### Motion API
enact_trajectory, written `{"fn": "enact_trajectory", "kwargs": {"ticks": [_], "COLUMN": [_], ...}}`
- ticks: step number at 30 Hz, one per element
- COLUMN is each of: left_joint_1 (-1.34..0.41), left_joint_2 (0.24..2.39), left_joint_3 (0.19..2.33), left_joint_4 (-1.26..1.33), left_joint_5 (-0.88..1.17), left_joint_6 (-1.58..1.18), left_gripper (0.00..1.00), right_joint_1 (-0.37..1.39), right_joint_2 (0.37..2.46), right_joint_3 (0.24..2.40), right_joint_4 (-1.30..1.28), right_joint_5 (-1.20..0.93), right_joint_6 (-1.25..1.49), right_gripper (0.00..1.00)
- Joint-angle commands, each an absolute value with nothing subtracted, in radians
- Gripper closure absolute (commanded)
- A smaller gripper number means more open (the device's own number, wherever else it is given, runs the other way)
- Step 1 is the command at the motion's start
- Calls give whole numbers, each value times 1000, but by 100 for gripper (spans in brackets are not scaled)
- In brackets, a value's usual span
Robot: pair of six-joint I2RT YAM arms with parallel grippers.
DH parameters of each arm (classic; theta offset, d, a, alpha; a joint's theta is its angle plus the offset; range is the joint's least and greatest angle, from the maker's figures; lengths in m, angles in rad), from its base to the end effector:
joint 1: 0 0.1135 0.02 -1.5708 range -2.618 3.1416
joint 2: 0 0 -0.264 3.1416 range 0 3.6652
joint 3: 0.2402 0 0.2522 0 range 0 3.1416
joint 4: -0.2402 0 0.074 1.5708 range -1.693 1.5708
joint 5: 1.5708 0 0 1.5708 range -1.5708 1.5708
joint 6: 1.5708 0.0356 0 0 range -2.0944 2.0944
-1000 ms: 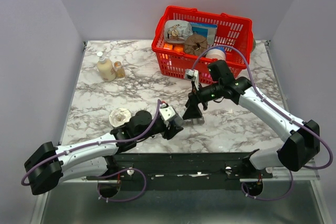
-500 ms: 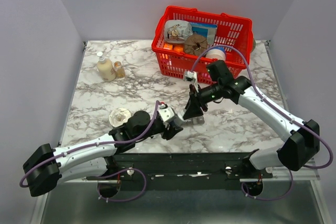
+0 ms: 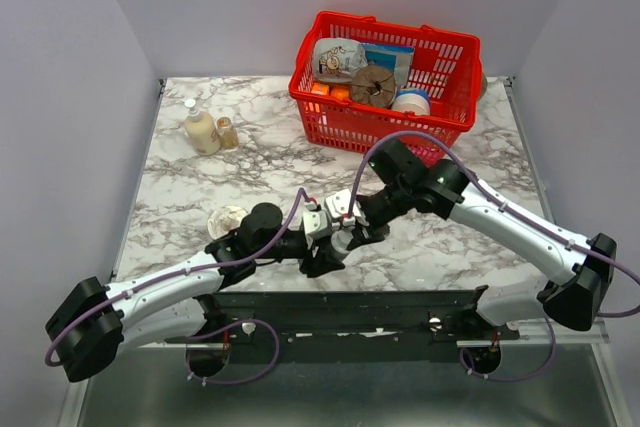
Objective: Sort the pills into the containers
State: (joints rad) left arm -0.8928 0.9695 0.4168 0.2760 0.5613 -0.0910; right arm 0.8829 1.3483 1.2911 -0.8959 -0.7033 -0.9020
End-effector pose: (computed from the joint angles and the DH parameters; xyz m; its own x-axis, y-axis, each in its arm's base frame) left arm 0.1175 -0.1761 0.2252 -0.2597 0.1999 -0.9448 0.9609 0.1510 -0.2322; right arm 0.1526 0.2219 0.3344 0.3280 -0.5434 -0.7728 -0.9189 -0.3733 -0.1275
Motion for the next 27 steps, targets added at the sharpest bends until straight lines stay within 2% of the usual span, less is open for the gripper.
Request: {"fn": "enact_trajectory", "kwargs": {"ticks": [1, 4, 11, 13, 14, 15, 18, 21, 24, 25, 27], "left_joint_1": [-871, -871, -870, -870, -870, -870, -870, -870, -871, -873, -877], "left_joint_2": [904, 864, 894, 896, 891, 887, 865, 854, 856, 859, 871], "left_joint_3": [448, 449, 476, 491, 495, 503, 514, 522, 534, 538, 551], "left_joint_4": [344, 321, 298, 278, 250, 236, 192, 161, 141, 137, 118], "left_joint_5": [551, 537, 558, 551, 545, 531, 506, 468, 410, 388, 335], "left_joint_6": [-131, -118, -109, -89, -77, -60, -32, -8, 18, 21, 34], "left_gripper": [100, 100, 100, 100, 100, 100, 100, 100, 100, 100, 100], "right_joint_1": [903, 900, 893, 891, 888, 881, 815, 730, 670, 667, 666], "right_joint_2": [1315, 1275, 1287, 1314, 1324, 1334, 1348, 1339, 1312, 1304, 1292], "right_joint_3": [1264, 1227, 1210, 1248, 1265, 1300, 1336, 1350, 1312, 1293, 1261], "right_joint_4": [-976, -977, -954, -954, -957, -960, -960, -907, -777, -731, -646], "right_joint_5": [-618, -614, -776, -795, -795, -802, -915, -1006, -1006, -982, -856], "right_joint_6": [-1043, -1028, -934, -876, -846, -795, -718, -583, -363, -210, -71], "right_gripper": [93, 93, 88, 79, 70, 48, 18, 9, 3, 3, 3]}}
